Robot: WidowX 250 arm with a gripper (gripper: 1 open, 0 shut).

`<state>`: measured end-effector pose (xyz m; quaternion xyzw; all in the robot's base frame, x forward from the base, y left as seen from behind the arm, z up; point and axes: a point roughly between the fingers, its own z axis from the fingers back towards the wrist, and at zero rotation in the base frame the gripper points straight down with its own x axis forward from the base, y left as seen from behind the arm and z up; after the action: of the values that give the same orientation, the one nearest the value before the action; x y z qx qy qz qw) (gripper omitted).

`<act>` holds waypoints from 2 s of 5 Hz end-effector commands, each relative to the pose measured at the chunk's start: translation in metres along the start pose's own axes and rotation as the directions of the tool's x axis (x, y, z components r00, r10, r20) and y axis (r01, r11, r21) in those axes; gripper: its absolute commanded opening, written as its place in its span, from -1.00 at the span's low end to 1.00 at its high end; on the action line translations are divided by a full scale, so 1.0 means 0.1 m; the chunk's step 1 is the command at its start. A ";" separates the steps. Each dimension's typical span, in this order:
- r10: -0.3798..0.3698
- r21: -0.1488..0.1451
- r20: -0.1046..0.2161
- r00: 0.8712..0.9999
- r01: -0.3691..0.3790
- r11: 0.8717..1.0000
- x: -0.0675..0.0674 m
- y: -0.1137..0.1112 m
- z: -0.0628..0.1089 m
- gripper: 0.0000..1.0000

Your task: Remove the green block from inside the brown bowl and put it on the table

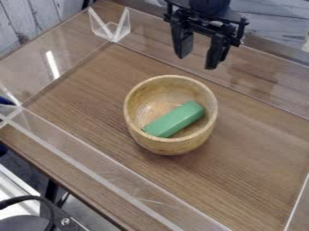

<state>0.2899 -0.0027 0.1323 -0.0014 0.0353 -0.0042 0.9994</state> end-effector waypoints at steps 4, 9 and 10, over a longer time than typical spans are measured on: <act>-0.088 0.024 -0.092 0.992 0.091 0.996 -0.19 0.09 -0.60 1.00; -0.189 -0.005 -0.010 0.982 0.189 0.982 -0.12 0.11 -0.61 1.00; -0.196 -0.010 0.003 0.981 0.196 0.980 -0.11 0.11 -0.57 1.00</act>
<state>0.2621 0.0047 0.0542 -0.0160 0.0790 -0.1053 0.9912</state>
